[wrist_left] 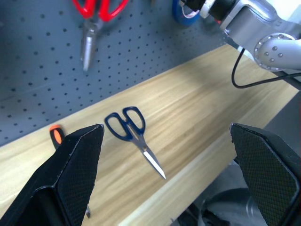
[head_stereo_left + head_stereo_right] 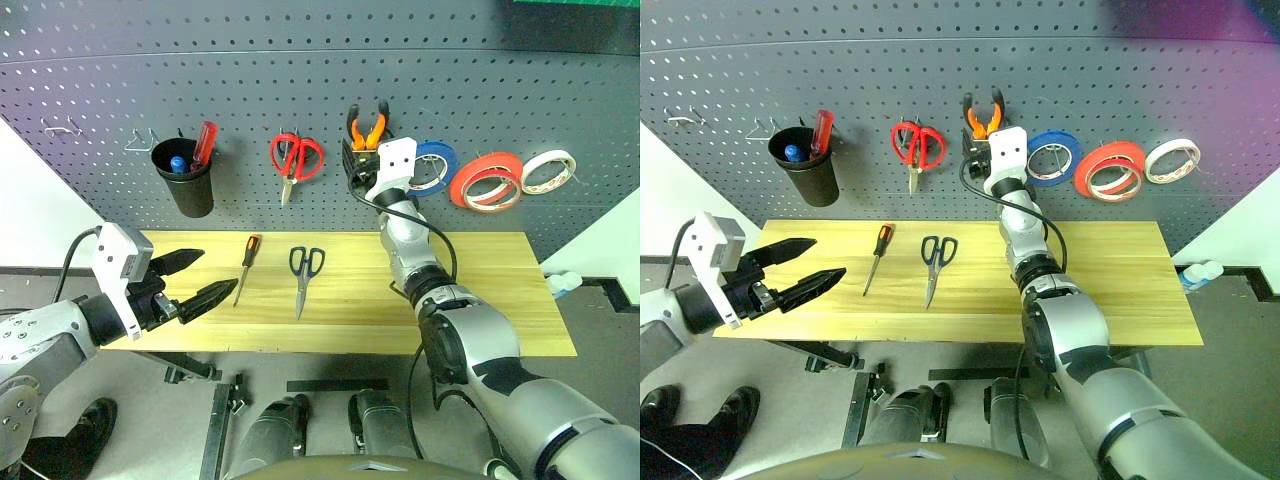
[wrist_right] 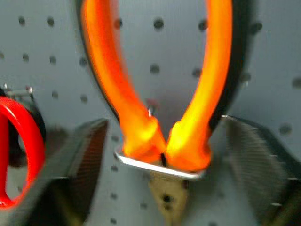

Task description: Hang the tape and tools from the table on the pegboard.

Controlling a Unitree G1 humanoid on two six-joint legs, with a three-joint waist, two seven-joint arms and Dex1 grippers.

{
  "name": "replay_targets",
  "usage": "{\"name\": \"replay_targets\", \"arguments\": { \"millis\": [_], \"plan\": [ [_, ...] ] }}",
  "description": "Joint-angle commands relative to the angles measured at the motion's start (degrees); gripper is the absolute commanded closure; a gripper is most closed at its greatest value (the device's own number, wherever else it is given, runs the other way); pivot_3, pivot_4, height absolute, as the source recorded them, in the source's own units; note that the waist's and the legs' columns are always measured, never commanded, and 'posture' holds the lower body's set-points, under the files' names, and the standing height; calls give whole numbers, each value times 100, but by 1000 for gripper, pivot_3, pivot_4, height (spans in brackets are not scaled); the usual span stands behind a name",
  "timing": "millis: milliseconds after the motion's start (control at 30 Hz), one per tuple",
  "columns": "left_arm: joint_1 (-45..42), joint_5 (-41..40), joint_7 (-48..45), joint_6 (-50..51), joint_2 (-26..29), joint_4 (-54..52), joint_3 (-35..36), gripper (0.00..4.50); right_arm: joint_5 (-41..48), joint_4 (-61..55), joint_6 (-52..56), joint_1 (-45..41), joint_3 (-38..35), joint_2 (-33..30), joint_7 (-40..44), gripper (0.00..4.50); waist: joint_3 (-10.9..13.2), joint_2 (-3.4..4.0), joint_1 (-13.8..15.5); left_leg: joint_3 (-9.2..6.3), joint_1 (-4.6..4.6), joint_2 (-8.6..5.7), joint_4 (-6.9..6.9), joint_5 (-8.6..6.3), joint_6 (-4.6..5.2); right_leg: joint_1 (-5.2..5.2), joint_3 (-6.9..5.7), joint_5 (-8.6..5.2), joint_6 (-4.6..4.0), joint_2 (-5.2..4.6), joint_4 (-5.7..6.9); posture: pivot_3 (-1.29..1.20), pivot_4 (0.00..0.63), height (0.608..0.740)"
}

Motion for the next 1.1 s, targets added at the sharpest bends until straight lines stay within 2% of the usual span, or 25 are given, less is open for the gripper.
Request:
{"name": "replay_targets", "arguments": {
  "millis": [33,267,533,933,1100],
  "plan": [
    [20,-92,23,-35,70,-167,217,0,51,-113,-33,-86,-47,-52,-92,23,12,-3,0,0,0,0,0,0,1,1,0,0,0,0,0,4,208,740],
    [47,-124,52,-50,57,-175,218,0,290,-324,-183,-70,-143,3,205,23,41,-4,-3,0,0,0,0,1,1,2,0,0,0,0,-3,1,208,740],
    [16,-129,-5,-36,122,-99,218,0,757,-1280,-334,4,-172,189,758,23,74,6,-9,0,-4,2,-18,1,2,-8,0,2,4,0,-15,-17,209,740],
    [-231,-67,-98,-49,164,85,-2,0,1334,-3163,403,375,-37,260,1280,23,78,11,-12,-2,-6,3,-45,0,1,-19,-2,10,19,0,-26,-50,206,740],
    [-324,4,-101,-114,115,159,-107,0,2229,-4008,1301,482,-225,140,1797,23,78,12,-9,-2,-7,4,-47,1,1,-20,-2,10,18,0,-26,-68,198,740]
  ]
}}
